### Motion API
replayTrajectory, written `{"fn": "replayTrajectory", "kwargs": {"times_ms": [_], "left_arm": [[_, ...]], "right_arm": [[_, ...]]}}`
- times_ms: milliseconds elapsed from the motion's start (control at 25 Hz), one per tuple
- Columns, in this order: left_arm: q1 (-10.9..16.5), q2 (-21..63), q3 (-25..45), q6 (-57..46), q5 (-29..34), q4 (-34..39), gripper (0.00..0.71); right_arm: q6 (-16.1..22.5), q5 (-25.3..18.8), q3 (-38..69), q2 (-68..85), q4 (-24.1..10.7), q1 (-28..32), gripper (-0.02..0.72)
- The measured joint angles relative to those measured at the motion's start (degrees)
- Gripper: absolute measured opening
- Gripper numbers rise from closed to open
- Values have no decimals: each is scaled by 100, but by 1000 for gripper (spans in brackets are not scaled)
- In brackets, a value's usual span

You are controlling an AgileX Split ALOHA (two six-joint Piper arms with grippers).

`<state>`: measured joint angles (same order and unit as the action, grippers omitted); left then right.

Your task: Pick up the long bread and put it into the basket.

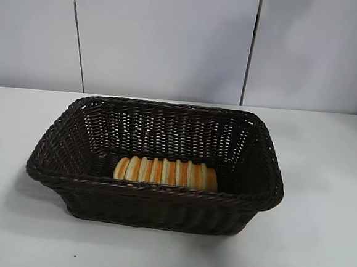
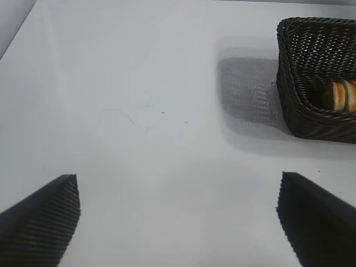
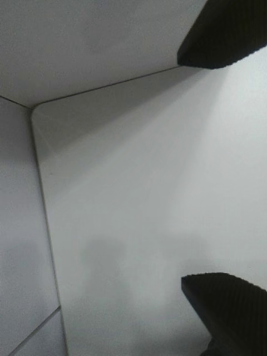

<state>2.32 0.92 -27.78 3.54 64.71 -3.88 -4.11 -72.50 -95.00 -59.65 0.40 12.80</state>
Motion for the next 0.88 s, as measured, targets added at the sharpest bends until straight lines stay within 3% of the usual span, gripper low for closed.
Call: {"fn": "replayTrajectory", "kwargs": {"times_ms": [120,320,520,880], "left_arm": [[0,0,0,0,0,0,695],[0,0,0,0,0,0,695],[0,0,0,0,0,0,695],[0,0,0,0,0,0,695]], "right_arm": [[-5,75,634,843,11,0,694],[34,631,2089,2190,21,-27,694],[105,1134,3547,3226,7,-581,694],[257,1204,5446,5345,7,-974,694]]}}
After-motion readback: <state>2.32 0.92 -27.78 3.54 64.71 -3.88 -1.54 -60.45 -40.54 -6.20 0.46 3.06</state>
